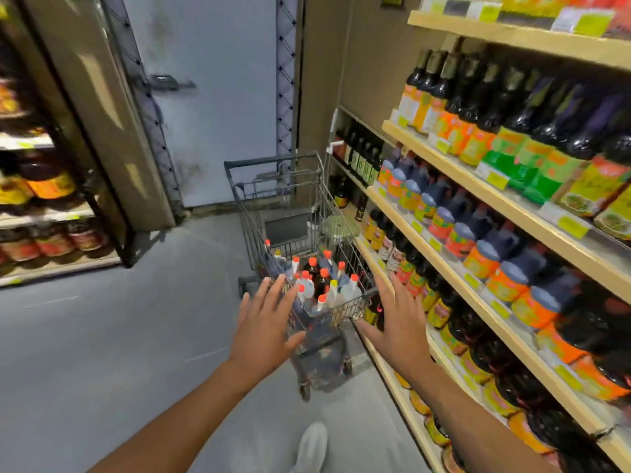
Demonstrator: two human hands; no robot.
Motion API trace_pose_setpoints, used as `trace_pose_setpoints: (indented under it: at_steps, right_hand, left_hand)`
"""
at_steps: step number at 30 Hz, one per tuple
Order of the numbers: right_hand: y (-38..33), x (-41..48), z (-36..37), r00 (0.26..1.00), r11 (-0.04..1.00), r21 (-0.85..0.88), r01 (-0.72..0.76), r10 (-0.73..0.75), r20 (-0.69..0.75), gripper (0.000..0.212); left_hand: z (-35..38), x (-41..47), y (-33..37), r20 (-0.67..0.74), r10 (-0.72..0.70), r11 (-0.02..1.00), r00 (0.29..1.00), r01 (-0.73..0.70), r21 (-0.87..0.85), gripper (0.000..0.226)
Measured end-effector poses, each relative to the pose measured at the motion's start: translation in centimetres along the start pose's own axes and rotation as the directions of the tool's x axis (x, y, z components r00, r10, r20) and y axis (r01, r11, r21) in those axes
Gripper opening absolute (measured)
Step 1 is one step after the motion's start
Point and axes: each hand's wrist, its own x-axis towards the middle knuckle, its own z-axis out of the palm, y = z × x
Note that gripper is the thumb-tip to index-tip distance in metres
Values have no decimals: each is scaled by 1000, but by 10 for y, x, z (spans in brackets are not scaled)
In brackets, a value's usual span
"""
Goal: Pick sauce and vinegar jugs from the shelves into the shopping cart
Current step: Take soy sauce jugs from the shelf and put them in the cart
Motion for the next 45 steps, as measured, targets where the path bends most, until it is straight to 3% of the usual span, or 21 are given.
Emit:
trace_pose_setpoints:
  at_steps: [7, 19, 27, 30, 34, 38, 43, 45]
  right_hand:
    - [-3, 137, 67, 988, 988, 154, -30, 6, 152, 90]
    - [-7, 320, 131, 938, 971, 237, -21, -63, 341, 86]
    - [-15, 413, 212, 887, 962, 225, -157, 37, 461, 81]
    - [-34, 445, 244, 832, 932, 220, -289, 131, 539, 66]
    - [-54, 478, 288, 700, 898, 182, -401, 172, 693, 55]
    - [-66, 499, 332, 552, 867, 132, -481, 182, 814, 22]
    - [-76, 512, 387, 423, 853, 63, -519, 192, 886, 27]
    - [-81, 520, 407, 396, 829, 88, -552, 168, 903, 38]
  left_hand:
    - [17, 132, -47, 162, -7, 1000, 987, 3, 24, 93]
    - [46, 320, -109, 214, -22, 998, 977, 35, -56, 90]
    - [106, 458, -193, 364, 111, 986, 925, -55, -160, 90]
    - [130, 509, -234, 448, 135, 970, 884, -25, -241, 86]
    - [149, 561, -275, 542, 207, 945, 815, -23, -326, 71]
    - [171, 602, -303, 605, 262, 929, 751, -28, -368, 57]
    - [199, 624, -332, 689, 254, 925, 679, 39, -379, 49]
    - [208, 630, -345, 720, 242, 923, 651, 73, -377, 48]
